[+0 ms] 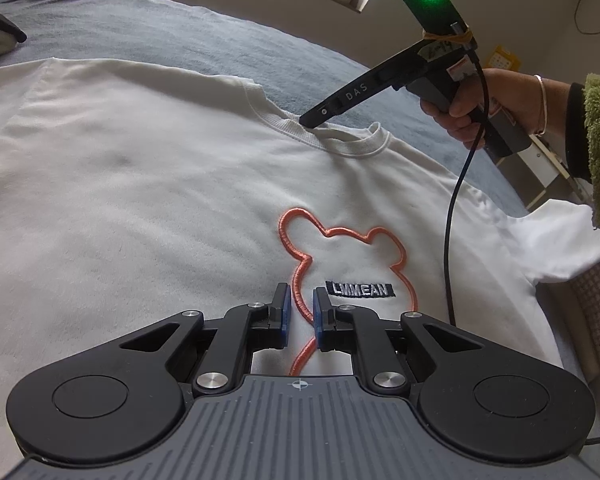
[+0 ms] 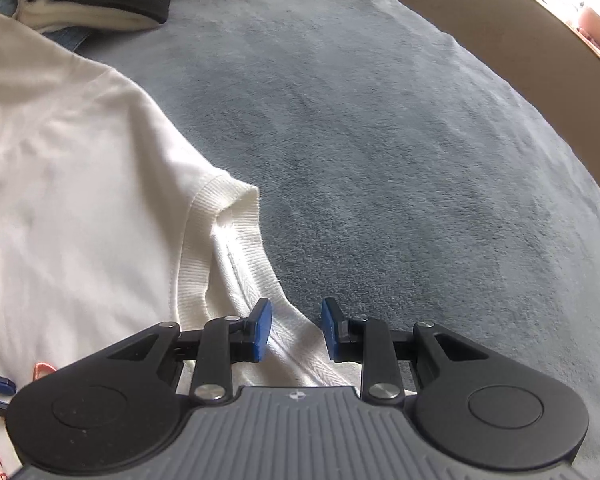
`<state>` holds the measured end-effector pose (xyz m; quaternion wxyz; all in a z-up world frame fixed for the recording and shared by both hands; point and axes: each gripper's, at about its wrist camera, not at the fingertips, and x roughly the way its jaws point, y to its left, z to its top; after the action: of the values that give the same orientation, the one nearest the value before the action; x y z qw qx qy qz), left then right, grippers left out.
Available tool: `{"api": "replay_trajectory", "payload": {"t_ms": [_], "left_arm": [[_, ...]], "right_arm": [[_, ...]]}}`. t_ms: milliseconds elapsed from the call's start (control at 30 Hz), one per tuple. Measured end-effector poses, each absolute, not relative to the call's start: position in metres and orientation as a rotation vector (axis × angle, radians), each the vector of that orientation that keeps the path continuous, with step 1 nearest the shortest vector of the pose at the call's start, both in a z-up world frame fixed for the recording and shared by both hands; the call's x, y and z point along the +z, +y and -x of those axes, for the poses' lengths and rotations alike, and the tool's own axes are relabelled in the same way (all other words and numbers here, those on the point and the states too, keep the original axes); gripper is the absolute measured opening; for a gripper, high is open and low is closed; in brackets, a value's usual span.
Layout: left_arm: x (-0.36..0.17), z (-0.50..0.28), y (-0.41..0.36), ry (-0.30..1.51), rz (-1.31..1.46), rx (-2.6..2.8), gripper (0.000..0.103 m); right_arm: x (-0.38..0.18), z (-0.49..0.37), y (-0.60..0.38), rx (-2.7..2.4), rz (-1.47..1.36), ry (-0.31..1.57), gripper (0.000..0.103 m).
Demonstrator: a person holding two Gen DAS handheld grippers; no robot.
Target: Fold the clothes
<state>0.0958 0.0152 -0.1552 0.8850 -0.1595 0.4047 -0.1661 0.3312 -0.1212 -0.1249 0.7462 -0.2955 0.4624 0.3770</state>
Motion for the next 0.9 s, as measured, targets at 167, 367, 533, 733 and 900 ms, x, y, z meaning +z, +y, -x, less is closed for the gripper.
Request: {"api": "replay_trajectory", "payload": {"t_ms": [167, 367, 533, 733, 900], "left_arm": [[-0.155, -0.096, 0.015, 0.838, 0.328, -0.344, 0.011], [-0.154, -0.097, 0.016, 0.842, 0.338, -0.343, 0.011], [-0.155, -0.095, 0.018, 0.84, 0.345, -0.34, 0.012], [-0.155, -0.095, 0.018, 0.844, 0.343, -0.337, 0.012], [-0.156, -0.095, 0.02, 0.844, 0.348, -0.339, 0.012]], "right_arm": [[-0.136, -0.328, -0.115, 0.822, 0.659, 1.006, 0.029], [-0.138, -0.319, -0.117, 0.786, 0.625, 0.974, 0.013], [-0.131, -0.292, -0.109, 0.697, 0.726, 0.804, 0.001], [-0.144, -0.304, -0.099, 0.49, 0.723, 0.722, 0.0], [-0.149, -0.33, -0.103, 0.407, 0.576, 0.77, 0.0]]}}
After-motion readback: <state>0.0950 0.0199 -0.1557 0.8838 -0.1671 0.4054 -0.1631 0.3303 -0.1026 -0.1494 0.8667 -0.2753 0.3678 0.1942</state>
